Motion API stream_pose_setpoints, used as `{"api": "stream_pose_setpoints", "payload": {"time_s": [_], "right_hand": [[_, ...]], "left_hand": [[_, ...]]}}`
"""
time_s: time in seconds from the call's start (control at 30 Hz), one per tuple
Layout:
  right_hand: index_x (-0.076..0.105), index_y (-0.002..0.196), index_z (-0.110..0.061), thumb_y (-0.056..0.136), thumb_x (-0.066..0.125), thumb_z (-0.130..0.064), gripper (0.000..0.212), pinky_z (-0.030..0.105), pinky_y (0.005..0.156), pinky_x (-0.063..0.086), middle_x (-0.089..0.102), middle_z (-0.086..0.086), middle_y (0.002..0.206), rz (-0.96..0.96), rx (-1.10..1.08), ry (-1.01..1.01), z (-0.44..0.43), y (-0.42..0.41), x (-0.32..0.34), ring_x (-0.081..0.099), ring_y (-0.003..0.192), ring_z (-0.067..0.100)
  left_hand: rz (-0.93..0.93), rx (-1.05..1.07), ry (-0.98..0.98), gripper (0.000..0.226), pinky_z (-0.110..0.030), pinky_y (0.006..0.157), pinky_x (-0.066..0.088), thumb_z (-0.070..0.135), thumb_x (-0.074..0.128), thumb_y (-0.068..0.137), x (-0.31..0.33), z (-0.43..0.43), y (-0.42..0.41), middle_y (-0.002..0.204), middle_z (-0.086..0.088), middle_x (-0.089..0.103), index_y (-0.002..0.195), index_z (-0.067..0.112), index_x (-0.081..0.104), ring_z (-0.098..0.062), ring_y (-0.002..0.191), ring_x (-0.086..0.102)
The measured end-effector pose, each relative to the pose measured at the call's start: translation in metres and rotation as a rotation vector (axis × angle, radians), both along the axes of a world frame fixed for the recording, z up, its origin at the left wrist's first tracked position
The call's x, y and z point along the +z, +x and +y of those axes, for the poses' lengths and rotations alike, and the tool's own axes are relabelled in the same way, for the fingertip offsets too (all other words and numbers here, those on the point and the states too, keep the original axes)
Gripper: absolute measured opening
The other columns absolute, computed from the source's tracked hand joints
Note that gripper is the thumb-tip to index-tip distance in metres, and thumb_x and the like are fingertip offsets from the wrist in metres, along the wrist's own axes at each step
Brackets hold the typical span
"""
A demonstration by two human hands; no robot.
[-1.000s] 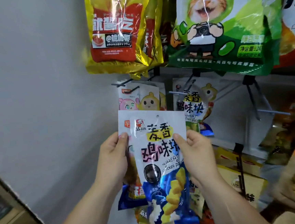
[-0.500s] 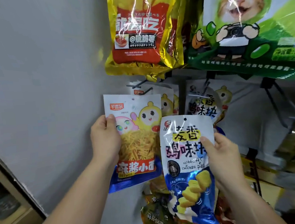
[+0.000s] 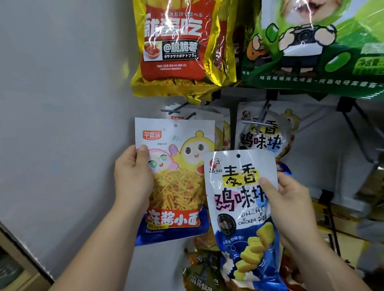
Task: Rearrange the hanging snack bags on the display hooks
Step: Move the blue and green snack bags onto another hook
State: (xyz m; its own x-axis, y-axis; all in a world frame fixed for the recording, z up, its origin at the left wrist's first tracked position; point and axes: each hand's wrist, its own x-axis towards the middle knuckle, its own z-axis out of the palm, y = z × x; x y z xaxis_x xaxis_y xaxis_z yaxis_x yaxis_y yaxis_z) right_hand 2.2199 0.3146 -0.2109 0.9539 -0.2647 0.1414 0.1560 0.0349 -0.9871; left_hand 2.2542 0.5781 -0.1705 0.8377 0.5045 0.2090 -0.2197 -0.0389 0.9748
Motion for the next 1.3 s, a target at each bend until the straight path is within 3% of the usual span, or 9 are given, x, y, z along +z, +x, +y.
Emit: {"api": "stream_pose_setpoints", "payload": {"time_s": [0.2,0.5,0.67,0.83,0.97,1.07,1.17,1.23,1.3], "right_hand": [[0.073,0.102,-0.021,0.103,0.061,-0.016,0.012,0.062,0.084,0.061,0.081,0.007,0.097,0.000,-0.019,0.020,-0.003,-0.002,-0.001,0.077,0.093,0.034],[0.073,0.104,-0.018,0.103,0.061,-0.015,0.012,0.066,0.083,0.060,0.081,0.010,0.095,0.008,-0.015,0.050,-0.003,-0.006,0.003,0.077,0.092,0.036],[0.074,0.108,-0.020,0.103,0.061,-0.015,0.014,0.066,0.087,0.059,0.081,0.009,0.098,0.010,-0.031,0.055,-0.006,-0.007,0.000,0.077,0.096,0.037],[0.073,0.112,-0.016,0.103,0.060,-0.013,0.015,0.054,0.082,0.063,0.081,0.008,0.097,-0.008,-0.068,0.049,-0.013,-0.009,-0.001,0.077,0.095,0.037],[0.074,0.111,-0.016,0.104,0.061,-0.016,0.014,0.066,0.084,0.059,0.081,0.010,0.099,-0.006,-0.094,0.023,-0.016,-0.008,-0.006,0.076,0.095,0.039],[0.074,0.105,-0.019,0.104,0.061,-0.017,0.013,0.064,0.081,0.060,0.081,0.007,0.096,-0.006,-0.152,-0.034,-0.015,-0.009,-0.007,0.077,0.090,0.034],[0.074,0.100,-0.023,0.104,0.060,-0.018,0.015,0.063,0.078,0.061,0.080,0.005,0.093,-0.005,-0.186,-0.061,-0.011,-0.008,-0.007,0.076,0.087,0.034],[0.073,0.100,-0.025,0.105,0.060,-0.020,0.015,0.064,0.079,0.060,0.079,0.006,0.095,-0.001,-0.168,-0.062,-0.006,-0.005,-0.007,0.075,0.090,0.036],[0.072,0.101,-0.029,0.105,0.060,-0.024,0.013,0.067,0.082,0.058,0.078,0.009,0.099,-0.012,-0.120,-0.074,0.001,-0.003,-0.005,0.072,0.096,0.041]], "left_hand": [[0.027,0.006,0.011,0.027,-0.060,0.084,0.062,0.027,0.050,0.108,0.003,-0.004,0.016,0.092,-0.006,0.080,0.095,0.013,0.070,-0.028,0.087,0.078],[0.062,0.023,0.022,0.028,-0.054,0.082,0.064,0.028,0.052,0.108,-0.001,-0.004,0.028,0.089,-0.004,0.080,0.092,0.014,0.070,-0.025,0.083,0.079],[0.053,0.092,0.184,0.035,-0.055,0.078,0.063,0.039,0.047,0.100,-0.003,-0.014,0.051,0.086,-0.004,0.077,0.087,0.013,0.067,-0.027,0.081,0.075],[0.082,0.201,0.288,0.034,-0.049,0.079,0.057,0.029,0.046,0.106,-0.009,-0.029,0.078,0.090,-0.012,0.072,0.085,0.006,0.061,-0.037,0.087,0.067],[0.084,0.218,0.289,0.026,-0.035,0.071,0.038,0.026,0.048,0.107,-0.021,-0.036,0.076,0.092,-0.011,0.067,0.090,0.009,0.058,-0.038,0.094,0.063],[0.066,0.177,0.263,0.028,-0.030,0.081,0.038,0.032,0.047,0.109,-0.039,-0.041,0.057,0.113,-0.011,0.069,0.117,0.011,0.062,-0.035,0.110,0.062],[0.018,0.146,0.273,0.042,-0.033,0.101,0.042,0.033,0.052,0.107,-0.055,-0.052,0.024,0.140,-0.010,0.056,0.143,0.010,0.052,-0.025,0.127,0.054],[-0.016,0.135,0.256,0.045,-0.031,0.106,0.040,0.026,0.059,0.104,-0.063,-0.064,-0.003,0.138,-0.001,0.046,0.144,0.010,0.049,-0.014,0.126,0.047],[-0.054,0.042,0.260,0.042,-0.039,0.106,0.046,0.040,0.062,0.100,-0.070,-0.075,-0.021,0.132,0.008,0.051,0.136,0.021,0.053,-0.013,0.123,0.053]]}}
